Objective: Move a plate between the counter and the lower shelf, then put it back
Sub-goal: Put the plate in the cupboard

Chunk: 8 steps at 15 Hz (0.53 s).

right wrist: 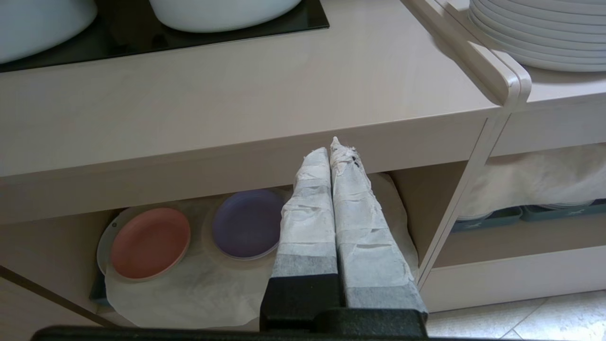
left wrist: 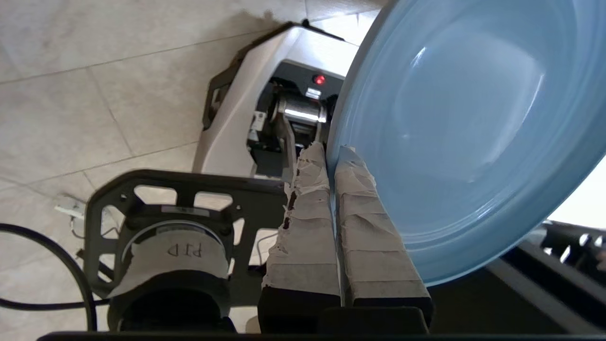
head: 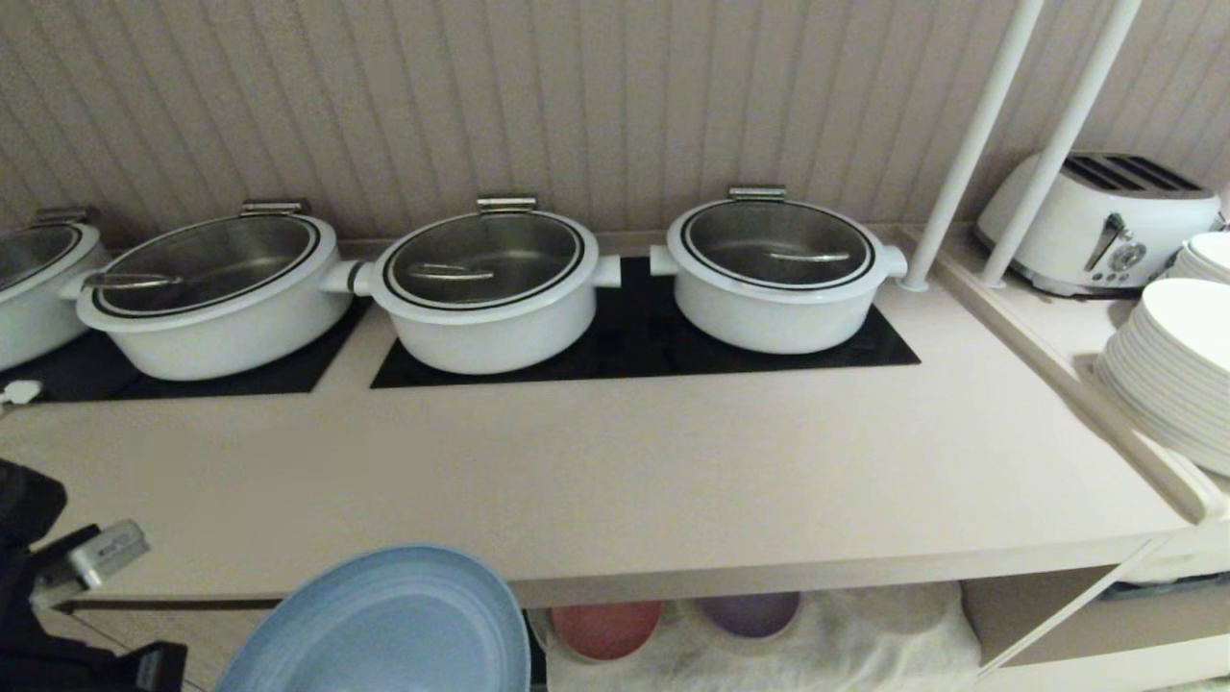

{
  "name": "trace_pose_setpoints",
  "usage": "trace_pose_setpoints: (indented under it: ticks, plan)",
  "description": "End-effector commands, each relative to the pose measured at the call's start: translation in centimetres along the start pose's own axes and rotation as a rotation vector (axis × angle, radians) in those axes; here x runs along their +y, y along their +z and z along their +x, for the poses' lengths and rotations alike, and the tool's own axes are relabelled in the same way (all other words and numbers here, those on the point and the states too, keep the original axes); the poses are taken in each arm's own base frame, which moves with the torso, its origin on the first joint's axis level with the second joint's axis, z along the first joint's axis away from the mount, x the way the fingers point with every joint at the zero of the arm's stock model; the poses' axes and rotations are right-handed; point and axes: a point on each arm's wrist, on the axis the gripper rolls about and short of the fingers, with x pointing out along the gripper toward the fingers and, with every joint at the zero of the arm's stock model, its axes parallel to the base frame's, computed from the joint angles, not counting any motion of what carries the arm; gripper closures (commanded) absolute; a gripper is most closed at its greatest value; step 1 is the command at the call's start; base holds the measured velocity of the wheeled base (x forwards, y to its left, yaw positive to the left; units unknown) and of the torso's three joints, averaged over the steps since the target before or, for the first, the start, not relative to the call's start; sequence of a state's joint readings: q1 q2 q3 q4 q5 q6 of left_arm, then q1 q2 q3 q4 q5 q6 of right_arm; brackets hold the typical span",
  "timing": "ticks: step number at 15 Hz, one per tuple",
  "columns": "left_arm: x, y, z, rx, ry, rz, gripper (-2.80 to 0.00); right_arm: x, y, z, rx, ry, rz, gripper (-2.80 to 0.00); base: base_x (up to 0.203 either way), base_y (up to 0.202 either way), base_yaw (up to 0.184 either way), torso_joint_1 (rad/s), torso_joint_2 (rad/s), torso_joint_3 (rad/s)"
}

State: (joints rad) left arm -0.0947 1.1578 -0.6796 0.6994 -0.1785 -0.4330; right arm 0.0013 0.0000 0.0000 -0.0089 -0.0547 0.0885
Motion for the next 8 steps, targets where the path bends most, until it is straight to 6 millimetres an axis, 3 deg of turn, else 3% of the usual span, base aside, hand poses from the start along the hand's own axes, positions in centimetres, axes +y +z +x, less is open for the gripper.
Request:
trace_pose_setpoints:
  ticks: [1, 8]
  plan:
    - [0.4, -1.0, -0.1, 0.001, -0.006, 0.037, 0.00, 0.0, 0.0, 0.0, 0.000, 0.000, 0.000, 0.00, 0.000, 0.000, 0.000, 0.000, 0.00, 0.000]
    - [1.2, -2.5, 0.6, 0.040, -0.007, 0.077, 0.00, 0.0, 0.0, 0.0, 0.000, 0.000, 0.000, 0.00, 0.000, 0.000, 0.000, 0.000, 0.00, 0.000]
